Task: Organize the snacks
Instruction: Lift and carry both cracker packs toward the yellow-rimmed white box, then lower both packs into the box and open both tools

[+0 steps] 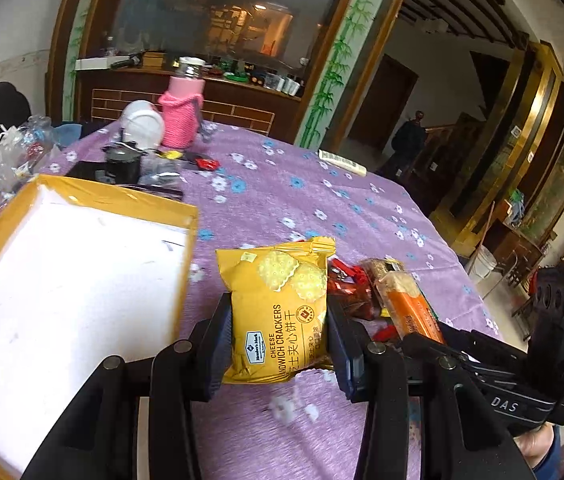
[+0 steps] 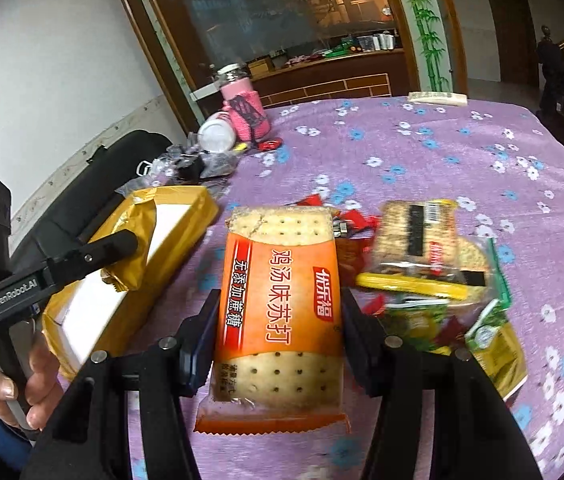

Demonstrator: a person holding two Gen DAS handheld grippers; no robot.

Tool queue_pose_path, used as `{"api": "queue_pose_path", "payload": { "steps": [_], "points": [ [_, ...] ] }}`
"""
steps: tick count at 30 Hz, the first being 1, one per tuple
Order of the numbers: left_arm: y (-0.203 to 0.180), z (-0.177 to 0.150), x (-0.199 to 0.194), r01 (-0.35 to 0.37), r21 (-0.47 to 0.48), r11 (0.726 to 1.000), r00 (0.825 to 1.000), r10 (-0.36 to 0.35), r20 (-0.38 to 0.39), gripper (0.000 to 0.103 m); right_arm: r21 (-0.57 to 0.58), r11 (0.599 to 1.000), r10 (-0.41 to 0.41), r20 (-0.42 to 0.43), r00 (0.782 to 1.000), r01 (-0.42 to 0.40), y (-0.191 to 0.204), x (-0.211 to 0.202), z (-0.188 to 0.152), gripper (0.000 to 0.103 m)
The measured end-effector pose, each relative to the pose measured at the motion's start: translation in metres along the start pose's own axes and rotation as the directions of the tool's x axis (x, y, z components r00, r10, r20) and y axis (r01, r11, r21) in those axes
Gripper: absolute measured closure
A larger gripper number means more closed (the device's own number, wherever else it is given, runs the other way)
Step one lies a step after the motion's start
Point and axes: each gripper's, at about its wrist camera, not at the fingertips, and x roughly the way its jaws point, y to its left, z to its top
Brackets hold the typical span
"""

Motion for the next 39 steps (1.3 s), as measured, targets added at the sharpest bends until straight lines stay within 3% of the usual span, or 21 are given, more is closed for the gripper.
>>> {"api": "queue_pose_path", "payload": {
  "steps": [11,24,33,39],
  "points": [
    [0.061,-0.005,-0.036,-0.057,-0.086,0.995,0.997,0.061,0.054,0.057,-0.073,0.991,0.107,-0.044,0.993,-0.11,0.073,0.013,0.004,0.048],
    [0.136,-0.034,-0.05,-0.173,-0.198,0.965,0.983,0.183,0.032,0.057,-0.112,0.96,0.238,-0.151,0.959,-0.256,0.162,0.061,-0.009,0.047],
    [0.166,-0.05,-0.048,-0.256,-0.22,0.941,0.966,0.255,-0.03,0.057,-0.115,0.955,0.247,-0.207,0.947,-0.274,0.203,0.098,-0.019,0.047],
    [0.166,-0.057,-0.04,-0.316,-0.174,0.933,0.949,0.308,-0.073,0.057,-0.101,0.96,0.231,-0.248,0.941,-0.262,0.209,0.12,-0.03,0.047]
  ]
}}
